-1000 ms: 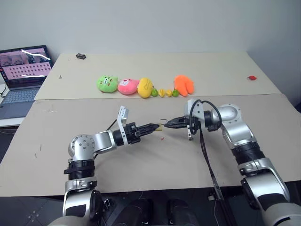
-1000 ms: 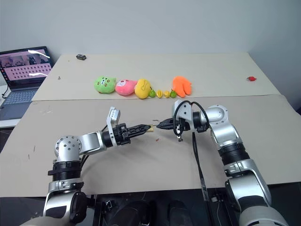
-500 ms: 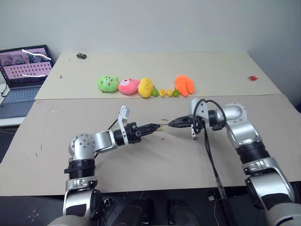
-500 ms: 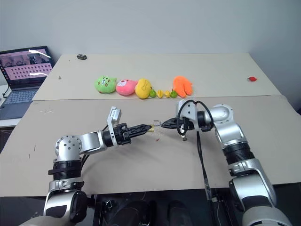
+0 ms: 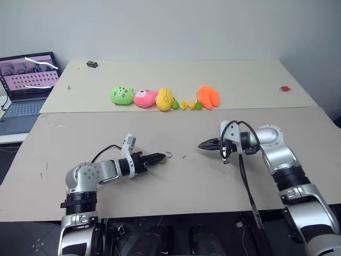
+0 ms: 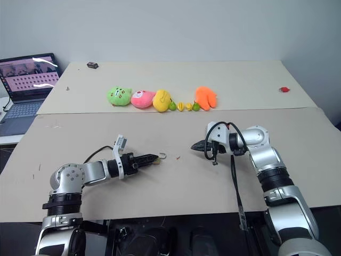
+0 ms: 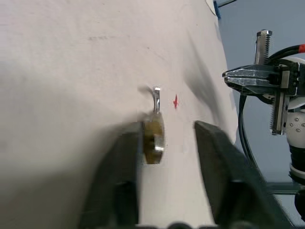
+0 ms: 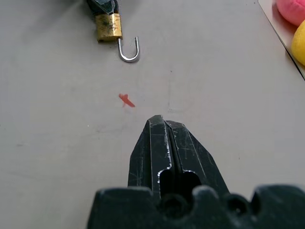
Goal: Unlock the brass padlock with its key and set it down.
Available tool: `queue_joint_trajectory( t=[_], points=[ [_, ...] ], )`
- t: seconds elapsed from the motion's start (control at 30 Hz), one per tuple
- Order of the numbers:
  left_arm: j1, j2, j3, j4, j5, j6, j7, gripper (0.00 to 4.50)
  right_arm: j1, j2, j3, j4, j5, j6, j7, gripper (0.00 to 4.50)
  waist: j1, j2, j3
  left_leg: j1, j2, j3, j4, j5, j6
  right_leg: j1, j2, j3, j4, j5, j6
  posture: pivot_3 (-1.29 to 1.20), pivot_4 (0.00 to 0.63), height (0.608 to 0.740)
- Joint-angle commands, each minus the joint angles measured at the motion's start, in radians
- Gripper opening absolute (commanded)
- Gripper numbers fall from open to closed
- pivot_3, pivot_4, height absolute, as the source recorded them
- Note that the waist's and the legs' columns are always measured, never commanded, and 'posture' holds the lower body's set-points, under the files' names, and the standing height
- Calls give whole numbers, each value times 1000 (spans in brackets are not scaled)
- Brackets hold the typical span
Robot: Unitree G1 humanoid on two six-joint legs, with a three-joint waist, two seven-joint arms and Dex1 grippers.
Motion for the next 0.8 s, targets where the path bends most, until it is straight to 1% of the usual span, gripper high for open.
queue_joint_trajectory(
  t=[0.03,0.07,0.13,0.2,0.33,0.4,0.5,0.6,0.77,0.8],
  points=[
    [-10,-2,-37,-31,42,-41,9,3433,-14,5,-22,-39,16,-13,-8,0,1,0,0,0,0,0,0,0,0,0,0,0,0,0,0,0,150,740],
    [-6,0,-48,-36,55,-51,9,3433,-11,5,-23,-42,16,-13,-8,0,1,0,0,0,0,0,0,0,0,0,0,0,0,0,0,0,150,740],
    [18,21,-92,-108,99,-110,-3,3433,-12,4,-29,-39,17,-8,-13,0,0,0,0,1,0,0,0,0,0,1,0,0,0,0,0,0,150,740],
    [44,30,-105,-176,127,-164,3,3433,-15,-2,-39,-24,11,-18,-28,0,-2,0,0,1,0,0,0,0,0,1,0,0,0,0,0,0,150,740],
    [128,14,-12,-301,87,-189,64,3433,-24,-9,-101,29,47,11,-71,0,-5,0,0,0,0,0,-1,0,0,0,0,1,0,0,0,0,150,740],
    [171,9,26,-345,99,-234,93,3433,-29,-8,-133,59,59,12,-98,0,-4,0,0,0,0,0,-2,0,0,-1,0,1,0,0,0,0,150,740],
    [214,11,74,-381,133,-300,143,3433,-34,3,-188,102,85,29,-143,0,-2,0,0,0,0,0,-3,1,-1,-1,0,1,-1,0,0,0,150,740],
    [235,-6,137,-389,118,-335,194,3433,-16,10,-208,107,98,34,-162,0,0,0,0,0,0,0,-3,0,-1,0,0,1,-2,0,0,0,150,740],
    [272,13,148,-424,214,-463,239,3433,7,23,-260,92,117,41,-246,0,2,0,0,0,0,0,-3,0,0,1,0,0,-3,0,0,0,150,740],
    [279,26,148,-423,256,-509,245,3433,13,25,-274,93,114,34,-283,0,4,0,0,0,0,0,-3,0,0,1,0,0,-3,0,0,0,150,740]
  ],
)
